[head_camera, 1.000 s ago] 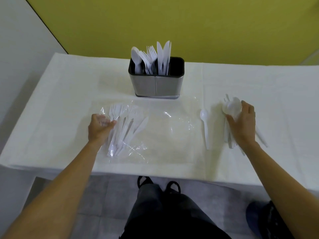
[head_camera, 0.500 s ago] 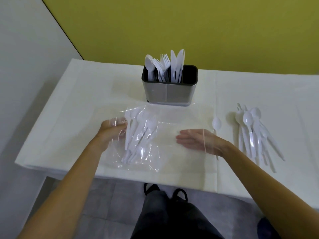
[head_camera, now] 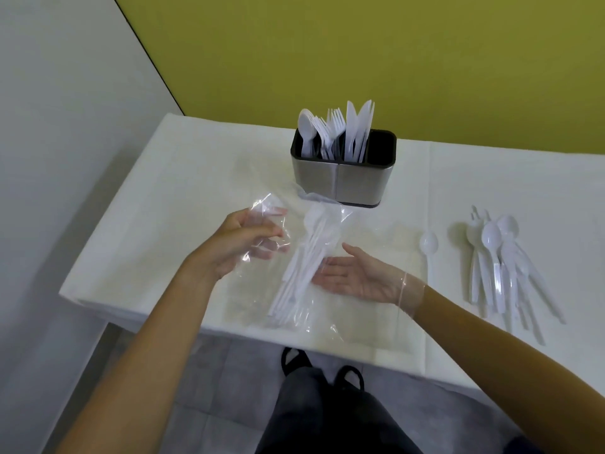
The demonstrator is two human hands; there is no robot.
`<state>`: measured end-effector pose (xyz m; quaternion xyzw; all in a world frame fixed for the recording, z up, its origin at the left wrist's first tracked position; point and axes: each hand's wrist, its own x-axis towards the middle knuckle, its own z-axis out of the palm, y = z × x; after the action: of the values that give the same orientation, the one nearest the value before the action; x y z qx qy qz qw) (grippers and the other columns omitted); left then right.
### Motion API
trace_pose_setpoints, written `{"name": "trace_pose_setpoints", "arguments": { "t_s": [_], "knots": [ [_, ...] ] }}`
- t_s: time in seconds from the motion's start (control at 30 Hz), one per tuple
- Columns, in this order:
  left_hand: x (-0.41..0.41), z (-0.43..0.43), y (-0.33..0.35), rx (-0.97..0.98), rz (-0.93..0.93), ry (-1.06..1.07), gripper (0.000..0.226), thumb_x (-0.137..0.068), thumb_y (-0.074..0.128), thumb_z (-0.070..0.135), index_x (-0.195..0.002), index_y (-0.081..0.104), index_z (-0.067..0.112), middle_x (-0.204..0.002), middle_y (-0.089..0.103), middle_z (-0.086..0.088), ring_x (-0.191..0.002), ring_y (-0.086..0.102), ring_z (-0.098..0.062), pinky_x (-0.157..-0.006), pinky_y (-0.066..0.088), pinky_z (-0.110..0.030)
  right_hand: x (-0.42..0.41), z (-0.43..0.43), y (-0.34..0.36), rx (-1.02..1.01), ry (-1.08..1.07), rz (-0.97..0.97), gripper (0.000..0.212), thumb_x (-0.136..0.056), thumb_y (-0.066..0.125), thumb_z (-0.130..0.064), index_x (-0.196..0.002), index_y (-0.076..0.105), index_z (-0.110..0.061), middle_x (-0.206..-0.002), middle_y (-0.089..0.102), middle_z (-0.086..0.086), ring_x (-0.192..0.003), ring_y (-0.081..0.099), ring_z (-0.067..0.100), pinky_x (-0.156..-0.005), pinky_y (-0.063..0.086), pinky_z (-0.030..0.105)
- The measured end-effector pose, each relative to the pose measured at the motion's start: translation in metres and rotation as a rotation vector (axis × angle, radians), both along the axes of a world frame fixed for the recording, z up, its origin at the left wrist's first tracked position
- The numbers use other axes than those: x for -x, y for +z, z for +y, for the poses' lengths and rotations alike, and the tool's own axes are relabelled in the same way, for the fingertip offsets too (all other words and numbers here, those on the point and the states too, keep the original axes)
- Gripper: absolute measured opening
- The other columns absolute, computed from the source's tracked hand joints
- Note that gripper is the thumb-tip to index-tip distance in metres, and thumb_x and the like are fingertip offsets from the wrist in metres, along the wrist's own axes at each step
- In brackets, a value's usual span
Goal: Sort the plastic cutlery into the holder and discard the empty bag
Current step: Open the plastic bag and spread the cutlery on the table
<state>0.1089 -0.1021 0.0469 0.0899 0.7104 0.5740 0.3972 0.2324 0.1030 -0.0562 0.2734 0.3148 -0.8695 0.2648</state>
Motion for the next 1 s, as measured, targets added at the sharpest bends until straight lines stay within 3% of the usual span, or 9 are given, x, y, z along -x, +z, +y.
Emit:
{"name": "trace_pose_setpoints", "arguments": {
  "t_s": [0.13,0.27,0.4,0.57,0.67,0.73,0.83,0.9,1.0],
  "knots": [
    [-0.005,0.001,0.005,-0.119,-0.146,0.024,0.028,-0.089,0.055,0.006,-0.108,0.063,0.024,-0.072,0.065,0.003,-0.072,0.070,-0.022,-0.056,0.050,-0.020,-0.001,-0.012,0.002,0.149,-0.074,0.124,0.056,-0.058,0.084,-0.028,-0.106,0.064,-0.005,-0.106,0.068,0.012,-0.096,0.068,0.025,-0.087,0.056,0.034],
    [0.001,-0.005,0.011,-0.182,-0.177,0.080,0.030,-0.086,0.055,0.007,-0.110,0.065,0.023,-0.070,0.059,0.004,-0.067,0.070,-0.022,-0.049,0.046,-0.017,-0.005,-0.011,0.003,0.193,-0.078,0.186,0.041,-0.045,0.087,-0.022,-0.079,0.069,-0.009,-0.082,0.069,0.010,-0.075,0.068,0.023,-0.067,0.055,0.029],
    [0.009,-0.011,0.017,-0.175,-0.157,0.063,0.029,-0.085,0.055,0.012,-0.109,0.067,0.023,-0.072,0.060,0.004,-0.066,0.070,-0.021,-0.042,0.040,-0.016,-0.006,-0.011,0.006,0.180,-0.108,0.177,0.032,-0.049,0.089,-0.024,-0.065,0.063,-0.015,-0.073,0.069,0.016,-0.070,0.068,0.026,-0.061,0.054,0.028],
    [0.019,-0.009,0.018,-0.099,-0.103,0.041,0.028,-0.092,0.051,0.008,-0.108,0.068,0.024,-0.072,0.062,0.006,-0.071,0.071,-0.022,-0.042,0.039,-0.016,-0.005,-0.007,0.021,-0.012,-0.020,0.102,0.024,-0.078,0.070,-0.033,-0.091,0.059,-0.015,-0.073,0.067,0.006,-0.061,0.065,0.015,-0.055,0.051,0.025],
    [0.021,-0.007,0.011,-0.036,-0.076,0.022,0.028,-0.092,0.054,0.008,-0.109,0.068,0.025,-0.073,0.063,0.005,-0.074,0.072,-0.023,-0.045,0.043,-0.017,-0.006,-0.004,0.023,-0.226,-0.051,0.046,0.020,-0.094,0.054,-0.031,-0.093,0.062,-0.013,-0.071,0.065,0.004,-0.058,0.064,0.014,-0.065,0.055,0.026],
    [0.021,-0.009,0.004,0.009,-0.064,0.026,0.029,-0.089,0.057,0.007,-0.110,0.068,0.023,-0.076,0.063,0.002,-0.075,0.072,-0.025,-0.048,0.046,-0.018,-0.009,0.001,0.022,-0.331,-0.033,0.093,0.024,-0.095,0.053,-0.033,-0.092,0.065,-0.013,-0.074,0.069,0.004,-0.065,0.066,0.015,-0.074,0.056,0.030],
    [0.023,-0.014,-0.011,0.047,-0.044,0.075,0.030,-0.086,0.060,0.004,-0.110,0.068,0.021,-0.078,0.061,-0.002,-0.068,0.070,-0.027,-0.048,0.042,-0.020,-0.015,0.008,0.015,-0.489,-0.028,0.144,0.028,-0.094,0.054,-0.038,-0.104,0.067,-0.017,-0.100,0.070,0.005,-0.088,0.065,0.019,-0.088,0.053,0.035],
    [0.024,-0.016,-0.019,0.090,0.008,0.099,0.029,-0.087,0.059,0.004,-0.111,0.068,0.019,-0.077,0.060,-0.004,-0.062,0.068,-0.027,-0.048,0.042,-0.020,-0.018,0.008,0.009,-0.390,-0.126,0.153,0.029,-0.095,0.052,-0.034,-0.112,0.064,-0.014,-0.111,0.068,0.005,-0.101,0.063,0.019,-0.091,0.052,0.033],
    [0.023,-0.014,-0.029,0.202,0.133,0.134,0.028,-0.087,0.059,0.004,-0.109,0.067,0.020,-0.079,0.062,-0.005,-0.053,0.066,-0.020,-0.046,0.046,-0.017,-0.022,0.007,0.005,-0.166,-0.252,0.170,0.031,-0.095,0.051,-0.027,-0.115,0.061,-0.005,-0.114,0.065,0.010,-0.103,0.065,0.020,-0.084,0.053,0.027]
  ]
}}
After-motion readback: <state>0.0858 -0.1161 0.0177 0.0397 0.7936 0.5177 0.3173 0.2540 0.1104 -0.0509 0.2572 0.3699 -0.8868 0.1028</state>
